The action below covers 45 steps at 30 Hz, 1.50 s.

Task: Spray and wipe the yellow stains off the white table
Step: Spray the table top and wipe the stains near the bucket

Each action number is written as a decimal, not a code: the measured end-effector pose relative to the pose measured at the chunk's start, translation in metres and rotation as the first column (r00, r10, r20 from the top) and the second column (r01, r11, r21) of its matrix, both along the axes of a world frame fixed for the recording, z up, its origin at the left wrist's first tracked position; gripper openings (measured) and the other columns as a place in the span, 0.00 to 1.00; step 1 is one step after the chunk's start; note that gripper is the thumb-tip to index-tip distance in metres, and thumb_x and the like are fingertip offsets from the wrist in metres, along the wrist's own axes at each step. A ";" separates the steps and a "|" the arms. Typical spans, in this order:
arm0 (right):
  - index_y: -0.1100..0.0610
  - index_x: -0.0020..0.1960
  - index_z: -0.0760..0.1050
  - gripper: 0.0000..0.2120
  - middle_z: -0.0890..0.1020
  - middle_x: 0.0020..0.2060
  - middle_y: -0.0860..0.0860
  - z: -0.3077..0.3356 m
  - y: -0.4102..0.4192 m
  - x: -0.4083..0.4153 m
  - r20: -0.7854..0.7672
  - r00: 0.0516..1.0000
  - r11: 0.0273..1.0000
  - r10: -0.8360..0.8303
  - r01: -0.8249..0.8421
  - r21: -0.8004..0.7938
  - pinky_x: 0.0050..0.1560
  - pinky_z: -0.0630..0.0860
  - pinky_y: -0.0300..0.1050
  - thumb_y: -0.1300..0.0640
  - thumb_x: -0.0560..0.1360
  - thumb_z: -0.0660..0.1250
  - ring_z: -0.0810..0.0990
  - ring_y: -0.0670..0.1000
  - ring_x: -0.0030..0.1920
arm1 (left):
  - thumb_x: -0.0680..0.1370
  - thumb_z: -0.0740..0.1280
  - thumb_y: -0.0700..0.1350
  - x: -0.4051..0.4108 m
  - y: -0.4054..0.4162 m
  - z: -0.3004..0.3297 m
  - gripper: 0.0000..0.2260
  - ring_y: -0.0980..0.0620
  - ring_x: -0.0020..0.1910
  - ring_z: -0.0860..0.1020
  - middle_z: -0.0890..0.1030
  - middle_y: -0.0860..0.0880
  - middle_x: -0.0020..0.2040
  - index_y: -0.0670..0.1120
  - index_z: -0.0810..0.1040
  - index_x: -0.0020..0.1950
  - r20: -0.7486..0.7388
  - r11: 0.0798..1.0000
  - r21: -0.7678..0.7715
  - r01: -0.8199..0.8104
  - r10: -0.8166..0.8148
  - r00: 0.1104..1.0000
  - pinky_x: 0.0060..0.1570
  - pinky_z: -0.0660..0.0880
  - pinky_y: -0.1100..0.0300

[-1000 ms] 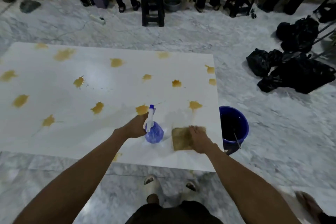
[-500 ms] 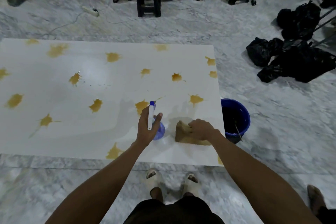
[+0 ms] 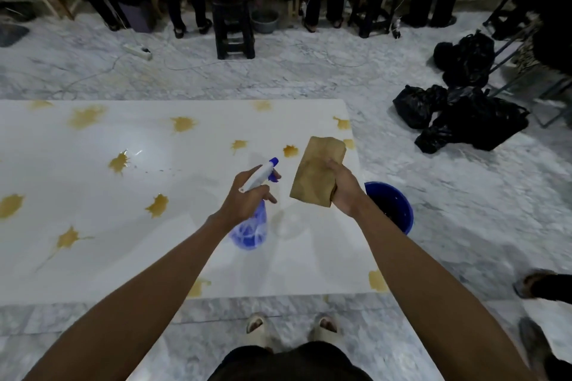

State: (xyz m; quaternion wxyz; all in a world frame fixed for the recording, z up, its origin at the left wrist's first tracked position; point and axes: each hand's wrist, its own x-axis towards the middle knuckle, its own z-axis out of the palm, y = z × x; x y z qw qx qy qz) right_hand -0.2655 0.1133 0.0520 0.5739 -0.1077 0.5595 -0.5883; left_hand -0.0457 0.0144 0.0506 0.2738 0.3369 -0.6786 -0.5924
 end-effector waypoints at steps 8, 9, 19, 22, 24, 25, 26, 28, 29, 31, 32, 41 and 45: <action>0.61 0.55 0.79 0.22 0.84 0.49 0.55 0.023 -0.041 0.044 -0.549 0.834 0.997 0.053 -0.018 0.070 0.55 0.79 0.55 0.42 0.79 0.61 0.82 0.59 0.52 | 0.69 0.61 0.37 0.008 -0.027 0.040 0.11 0.37 0.27 0.76 0.82 0.32 0.45 0.38 0.82 0.44 0.178 0.988 0.013 0.155 -0.155 0.972 0.29 0.76 0.53; 0.61 0.55 0.79 0.18 0.84 0.48 0.54 0.025 -0.043 0.047 -0.496 0.868 0.999 0.007 0.019 0.048 0.52 0.79 0.50 0.46 0.81 0.62 0.82 0.57 0.49 | 0.69 0.61 0.39 0.010 -0.031 0.041 0.11 0.35 0.28 0.77 0.81 0.30 0.46 0.38 0.82 0.44 0.194 0.988 0.016 0.153 -0.154 0.969 0.29 0.76 0.53; 0.58 0.70 0.73 0.23 0.82 0.62 0.56 0.016 -0.053 0.054 0.022 0.992 0.989 -0.125 0.126 -0.079 0.61 0.78 0.53 0.44 0.83 0.57 0.81 0.56 0.62 | 0.69 0.63 0.43 0.017 -0.044 0.055 0.15 0.43 0.22 0.78 0.75 0.43 0.31 0.32 0.77 0.45 0.372 0.985 0.129 0.118 -0.158 0.914 0.32 0.74 0.57; 0.58 0.72 0.71 0.25 0.80 0.65 0.56 0.013 -0.064 0.046 0.055 0.988 0.986 -0.142 0.146 -0.075 0.65 0.75 0.54 0.43 0.83 0.56 0.79 0.56 0.65 | 0.73 0.65 0.41 0.007 -0.050 0.056 0.09 0.43 0.22 0.77 0.75 0.38 0.34 0.34 0.77 0.43 0.412 0.984 0.130 0.121 -0.165 0.896 0.31 0.73 0.59; 0.58 0.71 0.72 0.25 0.81 0.64 0.56 0.011 -0.070 0.040 0.061 0.990 0.988 -0.130 0.134 -0.071 0.68 0.74 0.56 0.43 0.83 0.56 0.80 0.57 0.65 | 0.75 0.65 0.36 -0.001 -0.053 0.056 0.08 0.43 0.22 0.77 0.74 0.44 0.29 0.41 0.73 0.37 0.454 0.987 0.114 0.116 -0.155 0.877 0.26 0.70 0.63; 0.58 0.71 0.72 0.25 0.81 0.64 0.56 0.010 -0.073 0.037 0.071 0.989 0.989 -0.126 0.131 -0.065 0.68 0.73 0.57 0.42 0.83 0.56 0.80 0.57 0.65 | 0.75 0.64 0.35 -0.005 -0.054 0.057 0.08 0.43 0.22 0.77 0.74 0.47 0.28 0.41 0.72 0.36 0.463 0.987 0.111 0.113 -0.152 0.873 0.27 0.69 0.62; 0.58 0.71 0.72 0.25 0.81 0.64 0.56 0.009 -0.077 0.033 0.080 0.989 0.990 -0.121 0.126 -0.058 0.69 0.73 0.57 0.42 0.83 0.56 0.79 0.57 0.65 | 0.74 0.64 0.35 -0.011 -0.056 0.057 0.07 0.42 0.22 0.77 0.75 0.47 0.28 0.39 0.72 0.36 0.465 0.986 0.127 0.110 -0.157 0.871 0.29 0.69 0.59; 0.59 0.72 0.72 0.25 0.81 0.64 0.56 0.008 -0.084 0.025 0.085 0.990 0.992 -0.110 0.114 -0.047 0.68 0.73 0.56 0.43 0.83 0.56 0.79 0.57 0.65 | 0.71 0.64 0.42 -0.022 -0.060 0.059 0.10 0.43 0.22 0.78 0.78 0.41 0.32 0.34 0.75 0.39 0.445 0.984 0.150 0.099 -0.157 0.882 0.34 0.70 0.55; 0.59 0.72 0.72 0.25 0.81 0.64 0.56 0.008 -0.087 0.020 0.092 0.990 0.992 -0.111 0.115 -0.042 0.68 0.74 0.56 0.43 0.83 0.56 0.79 0.57 0.65 | 0.70 0.63 0.46 -0.027 -0.062 0.060 0.14 0.44 0.22 0.78 0.78 0.38 0.34 0.33 0.76 0.38 0.448 0.985 0.152 0.084 -0.144 0.882 0.36 0.71 0.55; 0.59 0.72 0.72 0.25 0.81 0.64 0.57 0.009 -0.093 0.009 0.114 0.986 0.992 -0.118 0.122 -0.031 0.65 0.76 0.55 0.43 0.83 0.56 0.79 0.57 0.65 | 0.71 0.64 0.50 -0.039 -0.067 0.060 0.16 0.44 0.22 0.78 0.78 0.36 0.33 0.37 0.76 0.35 0.469 0.986 0.157 0.051 -0.120 0.875 0.34 0.72 0.59; 0.59 0.71 0.72 0.25 0.81 0.64 0.57 0.010 -0.096 0.003 0.123 0.985 0.992 -0.120 0.125 -0.028 0.63 0.77 0.54 0.43 0.83 0.56 0.79 0.58 0.65 | 0.72 0.64 0.50 -0.046 -0.070 0.059 0.16 0.44 0.22 0.78 0.79 0.37 0.33 0.37 0.75 0.34 0.473 0.987 0.159 0.035 -0.108 0.875 0.31 0.72 0.61; 0.58 0.70 0.73 0.24 0.82 0.62 0.56 -0.014 -0.112 -0.048 0.188 0.979 0.997 -0.076 0.070 0.040 0.59 0.78 0.54 0.43 0.83 0.57 0.81 0.57 0.62 | 0.66 0.64 0.42 -0.096 -0.084 0.045 0.07 0.42 0.22 0.77 0.81 0.32 0.42 0.38 0.76 0.37 0.493 0.983 0.178 -0.032 -0.062 0.868 0.32 0.73 0.56; 0.58 0.69 0.75 0.24 0.83 0.61 0.56 -0.027 -0.115 -0.059 0.217 0.975 0.997 -0.041 0.024 0.078 0.57 0.79 0.53 0.43 0.83 0.57 0.82 0.56 0.61 | 0.71 0.63 0.38 -0.112 -0.084 0.038 0.05 0.48 0.18 0.76 0.72 0.39 0.32 0.38 0.71 0.37 0.537 0.980 0.181 -0.078 -0.032 0.843 0.30 0.70 0.58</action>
